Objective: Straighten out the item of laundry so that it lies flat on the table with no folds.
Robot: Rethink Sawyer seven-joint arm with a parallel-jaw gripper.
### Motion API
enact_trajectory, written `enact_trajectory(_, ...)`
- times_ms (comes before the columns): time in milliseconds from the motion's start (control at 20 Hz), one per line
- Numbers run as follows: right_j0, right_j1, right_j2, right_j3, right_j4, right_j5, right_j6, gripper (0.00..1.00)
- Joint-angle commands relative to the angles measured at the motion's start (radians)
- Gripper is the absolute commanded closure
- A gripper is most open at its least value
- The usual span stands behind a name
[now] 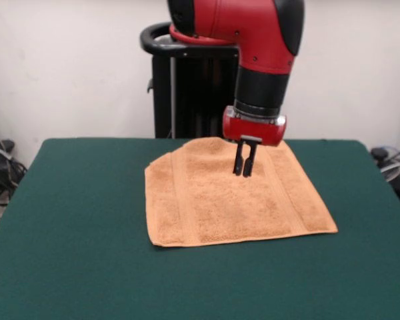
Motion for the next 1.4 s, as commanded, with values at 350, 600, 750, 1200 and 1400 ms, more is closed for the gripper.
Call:
enact_trajectory(350,-0.018,0.013,0.17,0.074,0.215,-0.004,0.263,1.0)
enact_trajectory(600,0.016,0.036,0.148,0.092,0.281,-0.01,0.278,1.0)
enact_trajectory(750,0.066,0.07,0.086,0.067,0.293,0.002,0.252,1.0)
enact_trajectory(1200,0.074,0.225,0.009,0.03,0.243,-0.114,0.188,1.0)
enact_trajectory(1400,0.033,0.279,0.043,0.022,0.222,-0.211,0.189,1.0)
